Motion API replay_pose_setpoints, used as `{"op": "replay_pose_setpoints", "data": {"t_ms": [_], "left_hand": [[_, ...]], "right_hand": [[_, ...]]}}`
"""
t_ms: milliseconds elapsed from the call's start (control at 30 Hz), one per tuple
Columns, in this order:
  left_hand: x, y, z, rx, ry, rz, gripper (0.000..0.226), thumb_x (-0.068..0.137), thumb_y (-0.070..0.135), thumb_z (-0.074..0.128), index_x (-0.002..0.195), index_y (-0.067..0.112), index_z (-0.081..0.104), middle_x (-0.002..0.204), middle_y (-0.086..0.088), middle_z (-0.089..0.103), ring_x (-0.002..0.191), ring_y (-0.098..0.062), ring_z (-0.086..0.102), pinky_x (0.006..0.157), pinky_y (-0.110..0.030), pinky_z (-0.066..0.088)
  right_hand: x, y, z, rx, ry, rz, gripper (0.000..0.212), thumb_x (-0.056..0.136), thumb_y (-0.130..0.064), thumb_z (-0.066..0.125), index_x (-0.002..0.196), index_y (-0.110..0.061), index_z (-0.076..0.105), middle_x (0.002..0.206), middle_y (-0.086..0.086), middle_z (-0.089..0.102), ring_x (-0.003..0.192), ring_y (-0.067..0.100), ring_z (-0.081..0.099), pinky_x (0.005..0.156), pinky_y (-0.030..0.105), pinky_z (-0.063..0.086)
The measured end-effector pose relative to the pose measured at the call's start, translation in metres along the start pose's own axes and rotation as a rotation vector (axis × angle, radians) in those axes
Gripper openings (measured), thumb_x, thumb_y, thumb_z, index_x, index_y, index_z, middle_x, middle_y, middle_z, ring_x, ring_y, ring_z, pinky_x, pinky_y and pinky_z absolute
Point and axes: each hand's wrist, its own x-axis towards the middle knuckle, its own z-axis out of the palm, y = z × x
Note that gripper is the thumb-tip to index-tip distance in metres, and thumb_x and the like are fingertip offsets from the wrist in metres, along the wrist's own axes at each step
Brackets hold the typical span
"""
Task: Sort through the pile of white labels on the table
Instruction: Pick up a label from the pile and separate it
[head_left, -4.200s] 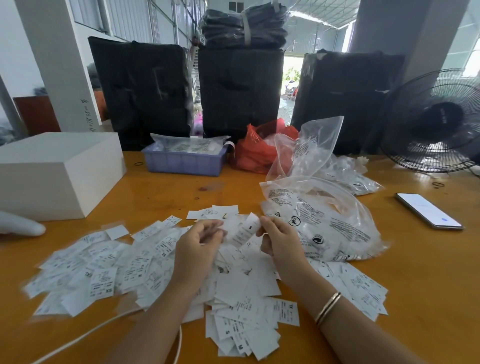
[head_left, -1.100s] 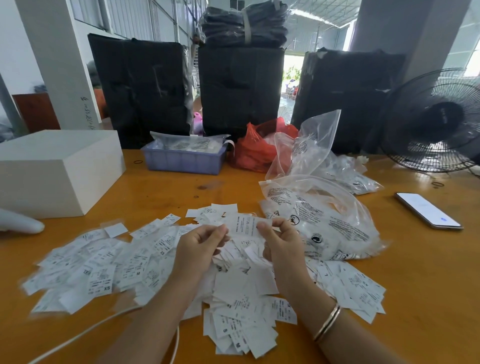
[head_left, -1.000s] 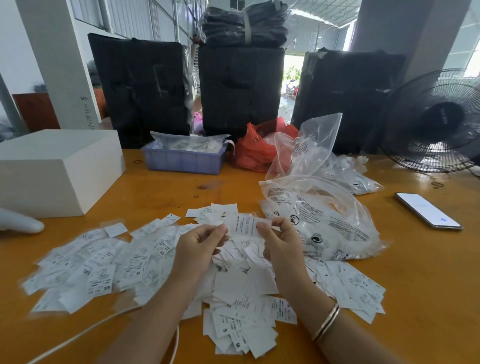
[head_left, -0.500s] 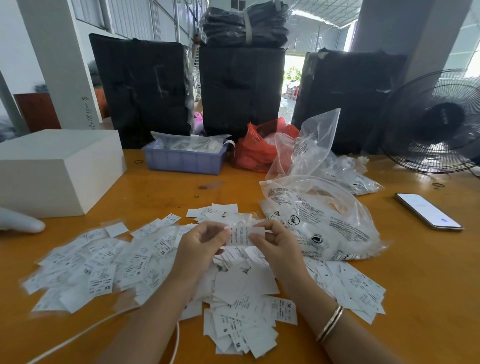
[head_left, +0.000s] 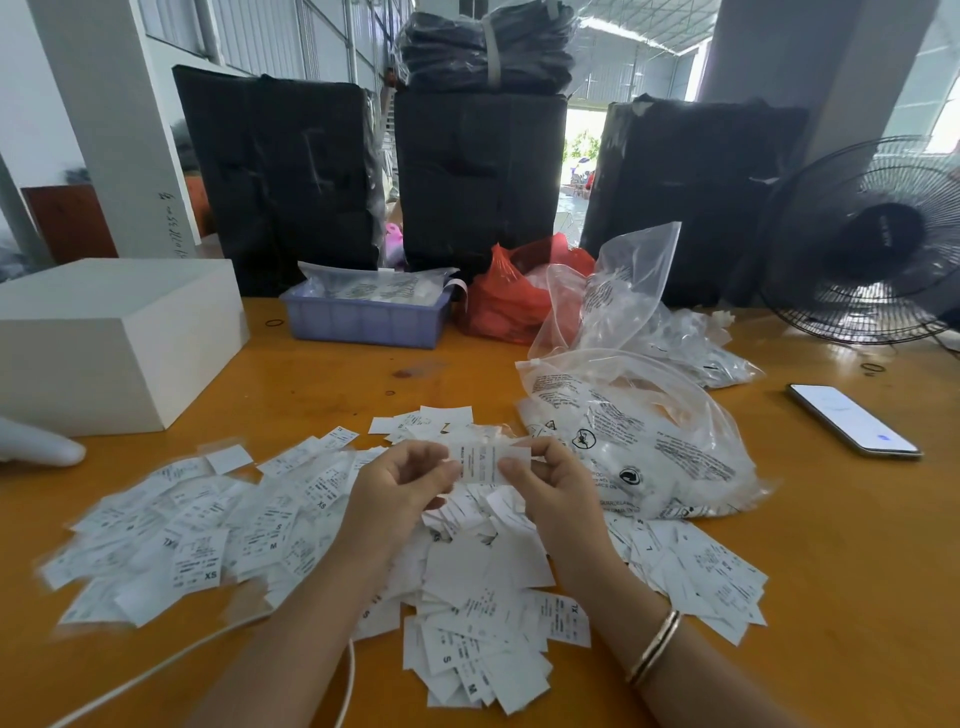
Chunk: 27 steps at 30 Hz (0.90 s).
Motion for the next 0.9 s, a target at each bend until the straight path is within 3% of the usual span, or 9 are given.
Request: {"op": "replay_pose_setpoints", "data": {"t_ms": [167, 300, 400, 633, 900], "left_hand": [[-0.0002, -0.0013, 0.0004, -0.035, 0.031, -0.068, 0.007, 0.083, 0.03, 0.069, 0.085, 0.024, 0.071, 0.077, 0.008, 0.073, 0.076, -0.01, 0.07, 0.069, -0.021, 0.055], [-0.0011, 0.0019, 0.0012, -0.12, 0.05, -0.105, 0.017, 0.083, 0.035, 0.066, 0.087, 0.019, 0.072, 0.08, 0.006, 0.075, 0.076, -0.008, 0.071, 0.066, -0.02, 0.052], [-0.0017, 0.0039, 0.0015, -0.157, 0.08, -0.114, 0.024, 0.079, 0.04, 0.067, 0.086, 0.018, 0.072, 0.081, 0.003, 0.075, 0.076, -0.008, 0.071, 0.069, -0.023, 0.053], [-0.0034, 0.0051, 0.0031, -0.168, 0.066, -0.104, 0.041, 0.068, 0.052, 0.064, 0.088, 0.017, 0.071, 0.08, 0.005, 0.075, 0.075, -0.007, 0.071, 0.061, -0.015, 0.053], [-0.0032, 0.0027, 0.003, -0.148, 0.008, -0.127, 0.045, 0.063, 0.056, 0.065, 0.091, 0.021, 0.073, 0.082, 0.004, 0.075, 0.079, -0.009, 0.071, 0.068, -0.021, 0.055]], "right_hand": [[-0.0023, 0.0005, 0.0025, -0.09, -0.046, -0.008, 0.004, 0.09, -0.015, 0.062, 0.088, -0.016, 0.06, 0.075, 0.0, 0.073, 0.057, 0.008, 0.058, 0.047, 0.015, 0.038], [-0.0026, -0.0035, 0.0001, 0.082, 0.056, -0.012, 0.005, 0.091, -0.014, 0.061, 0.087, -0.012, 0.058, 0.055, -0.009, 0.062, 0.04, -0.001, 0.042, 0.04, 0.012, 0.032], [-0.0023, -0.0064, -0.0029, 0.203, 0.108, -0.004, 0.007, 0.091, -0.011, 0.059, 0.085, -0.012, 0.056, 0.053, -0.011, 0.06, 0.038, 0.0, 0.035, 0.037, 0.013, 0.03], [-0.0032, -0.0042, 0.0043, 0.156, 0.096, -0.008, 0.007, 0.09, -0.014, 0.062, 0.084, -0.014, 0.057, 0.054, -0.008, 0.058, 0.043, 0.005, 0.036, 0.041, 0.017, 0.03], [-0.0047, -0.0007, 0.0043, 0.042, 0.009, -0.086, 0.008, 0.09, -0.01, 0.061, 0.084, -0.013, 0.057, 0.053, -0.008, 0.058, 0.042, 0.001, 0.037, 0.041, 0.013, 0.03]]}}
